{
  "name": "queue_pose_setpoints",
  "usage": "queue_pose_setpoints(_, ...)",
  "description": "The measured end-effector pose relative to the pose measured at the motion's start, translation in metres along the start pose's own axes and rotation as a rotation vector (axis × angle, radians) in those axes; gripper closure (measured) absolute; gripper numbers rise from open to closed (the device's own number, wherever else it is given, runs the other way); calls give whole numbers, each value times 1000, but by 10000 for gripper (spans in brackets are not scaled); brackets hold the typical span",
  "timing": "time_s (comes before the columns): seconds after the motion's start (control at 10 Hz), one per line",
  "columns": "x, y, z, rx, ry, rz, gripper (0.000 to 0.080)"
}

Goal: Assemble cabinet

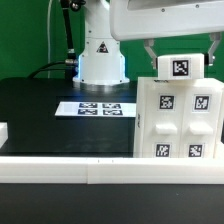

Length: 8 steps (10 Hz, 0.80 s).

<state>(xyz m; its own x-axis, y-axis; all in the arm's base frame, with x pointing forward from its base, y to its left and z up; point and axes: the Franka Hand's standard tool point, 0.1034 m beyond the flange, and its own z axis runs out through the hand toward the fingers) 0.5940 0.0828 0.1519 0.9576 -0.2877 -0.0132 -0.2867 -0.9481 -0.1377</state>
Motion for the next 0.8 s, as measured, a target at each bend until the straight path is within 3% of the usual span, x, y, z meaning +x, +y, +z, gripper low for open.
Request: queue_pose_setpoints(0.8,0,0,0,0,0,7,238)
